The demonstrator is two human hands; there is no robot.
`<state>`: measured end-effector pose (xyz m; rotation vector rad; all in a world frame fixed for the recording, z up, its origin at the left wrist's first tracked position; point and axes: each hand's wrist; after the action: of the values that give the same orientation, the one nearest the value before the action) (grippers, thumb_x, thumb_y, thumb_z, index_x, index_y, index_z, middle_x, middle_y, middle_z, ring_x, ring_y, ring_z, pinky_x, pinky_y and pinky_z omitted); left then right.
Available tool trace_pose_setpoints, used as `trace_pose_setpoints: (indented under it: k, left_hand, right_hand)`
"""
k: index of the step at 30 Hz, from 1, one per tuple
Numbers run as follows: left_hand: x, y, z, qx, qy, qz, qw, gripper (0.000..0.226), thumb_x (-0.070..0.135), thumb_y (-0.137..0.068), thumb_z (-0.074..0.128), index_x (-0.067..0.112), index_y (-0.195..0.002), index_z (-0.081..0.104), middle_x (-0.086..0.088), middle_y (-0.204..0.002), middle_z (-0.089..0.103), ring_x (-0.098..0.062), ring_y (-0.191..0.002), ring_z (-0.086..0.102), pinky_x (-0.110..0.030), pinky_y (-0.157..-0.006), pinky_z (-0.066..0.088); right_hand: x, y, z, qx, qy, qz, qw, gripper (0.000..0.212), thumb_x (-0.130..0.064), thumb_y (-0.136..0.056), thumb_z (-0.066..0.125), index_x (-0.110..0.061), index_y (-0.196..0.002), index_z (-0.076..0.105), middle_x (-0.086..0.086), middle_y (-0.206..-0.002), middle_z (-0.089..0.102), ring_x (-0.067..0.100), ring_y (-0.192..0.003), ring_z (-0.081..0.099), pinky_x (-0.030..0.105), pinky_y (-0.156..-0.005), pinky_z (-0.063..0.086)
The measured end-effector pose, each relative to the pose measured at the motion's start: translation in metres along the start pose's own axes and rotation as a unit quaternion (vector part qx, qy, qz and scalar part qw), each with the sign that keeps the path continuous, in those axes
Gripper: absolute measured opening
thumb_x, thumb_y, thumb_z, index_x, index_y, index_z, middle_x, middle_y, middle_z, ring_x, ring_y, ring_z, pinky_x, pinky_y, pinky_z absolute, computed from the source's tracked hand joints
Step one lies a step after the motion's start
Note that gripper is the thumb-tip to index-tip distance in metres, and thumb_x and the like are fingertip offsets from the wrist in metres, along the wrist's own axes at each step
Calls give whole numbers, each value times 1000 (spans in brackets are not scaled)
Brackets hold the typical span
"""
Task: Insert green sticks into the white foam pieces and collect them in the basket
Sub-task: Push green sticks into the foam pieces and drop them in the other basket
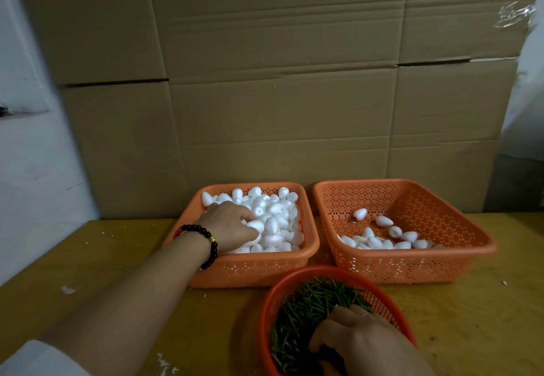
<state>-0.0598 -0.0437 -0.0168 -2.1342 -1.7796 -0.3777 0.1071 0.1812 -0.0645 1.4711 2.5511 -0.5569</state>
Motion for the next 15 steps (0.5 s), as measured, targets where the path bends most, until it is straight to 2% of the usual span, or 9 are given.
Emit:
trace_pose_setpoints:
  k: [4, 6, 8, 10, 11, 13, 15]
  left_hand:
    - [0, 6, 0, 68, 66, -1, 996, 25, 30, -83, 53, 9, -74, 65, -5, -80, 64, -19, -83, 56, -34, -69, 46]
    - [6, 13, -4, 128, 114, 10, 985, 24, 24, -84, 54, 3, -76, 62, -5, -73, 59, -17, -71, 53, -30, -62, 41]
    - [15, 25, -8, 160, 233, 3, 959, 21, 21, -80, 60, 1, -82, 65, -5, -71, 56, -14, -64, 50, -30, -59, 41]
    - [26, 46, -10, 135, 435, -8, 890, 17, 21, -72, 64, 8, -80, 69, -7, -70, 60, -12, -58, 50, -27, -53, 43]
    - [30, 58, -7, 106, 515, -13, 850, 14, 19, -72, 63, 11, -81, 69, -8, -72, 63, -11, -56, 51, -26, -49, 42]
    - [39, 82, 2, 39, 612, -26, 789, 14, 9, -81, 60, 10, -95, 62, -11, -74, 67, -9, -52, 51, -23, -43, 41]
    - [46, 104, 11, -32, 662, -45, 747, 27, 3, -78, 57, 5, -106, 57, -13, -76, 67, -10, -52, 52, -22, -43, 41]
  right_hand:
    - [-1, 1, 3, 29, 3, 11, 1000, 29, -46, -90, 43, -42, -117, 52, -22, -116, 49, -3, -113, 39, 13, -97, 27]
    - [-3, 3, 3, 52, -2, 31, 998, 26, -45, -88, 46, -40, -112, 56, -21, -112, 53, -5, -111, 42, 8, -94, 27]
    - [-6, 3, 2, 67, 11, 42, 997, 19, -43, -82, 55, -39, -100, 61, -22, -99, 59, -8, -101, 48, 2, -85, 30]
    - [-9, 3, -5, 93, 25, 52, 994, 10, -43, -75, 64, -42, -85, 60, -27, -84, 57, -13, -86, 50, -2, -74, 33]
    - [-11, 4, -7, 97, 9, 65, 993, 8, -43, -77, 63, -44, -83, 57, -29, -83, 54, -15, -83, 47, -3, -72, 33]
    - [-11, 6, -6, 106, -46, 85, 990, 10, -42, -80, 60, -46, -79, 51, -29, -83, 53, -14, -84, 47, 0, -74, 36]
    - [-9, 7, -9, 123, -82, 95, 984, 21, -36, -76, 67, -46, -69, 50, -25, -77, 57, -9, -83, 52, 5, -70, 41]
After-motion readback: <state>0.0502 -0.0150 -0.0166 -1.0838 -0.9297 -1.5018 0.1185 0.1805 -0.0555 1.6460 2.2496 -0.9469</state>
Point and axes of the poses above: each hand's wrist, its own y-axis away from the middle knuckle, its own z-axis out of the palm, x = y × z
